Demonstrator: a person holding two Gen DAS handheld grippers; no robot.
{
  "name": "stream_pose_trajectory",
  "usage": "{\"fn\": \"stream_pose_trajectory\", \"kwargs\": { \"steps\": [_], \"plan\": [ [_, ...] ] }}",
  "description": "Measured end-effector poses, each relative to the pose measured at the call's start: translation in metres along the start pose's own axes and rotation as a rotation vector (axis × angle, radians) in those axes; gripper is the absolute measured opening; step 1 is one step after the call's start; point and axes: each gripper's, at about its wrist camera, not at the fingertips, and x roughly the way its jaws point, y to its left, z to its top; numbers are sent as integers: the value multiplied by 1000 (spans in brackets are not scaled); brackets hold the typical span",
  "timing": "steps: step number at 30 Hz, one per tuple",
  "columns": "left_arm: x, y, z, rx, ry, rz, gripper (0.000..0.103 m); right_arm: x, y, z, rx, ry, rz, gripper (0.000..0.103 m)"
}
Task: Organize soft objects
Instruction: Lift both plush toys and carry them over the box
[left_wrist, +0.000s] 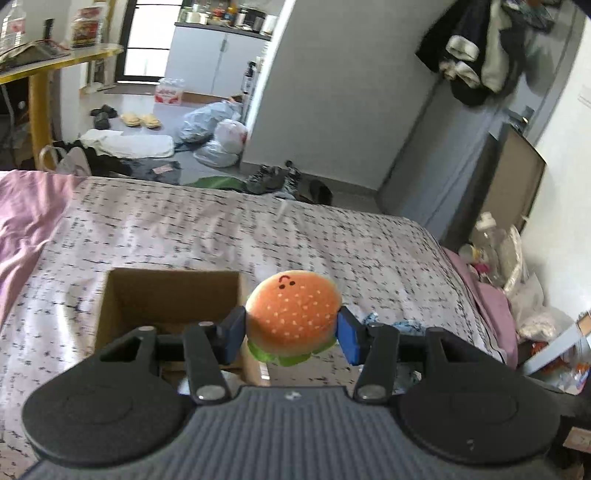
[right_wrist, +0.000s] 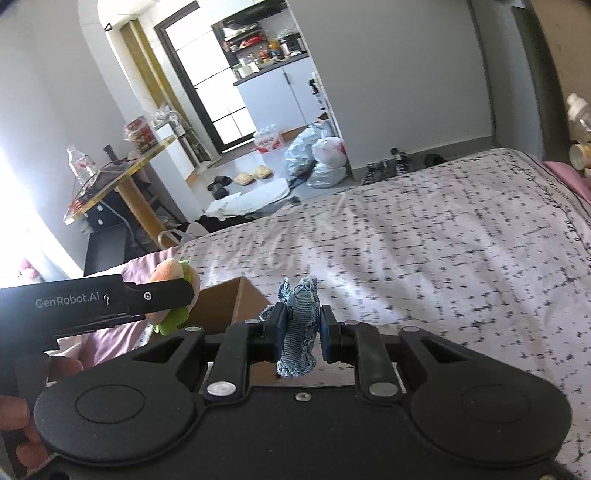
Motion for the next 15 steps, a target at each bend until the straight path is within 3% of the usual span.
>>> {"fn": "stream_pose_trajectory", "kwargs": {
  "steps": [15],
  "plan": [
    [-3,70,-3,-97,8,54,51,31,64,-1,-96,34,74,19]
  ]
}}
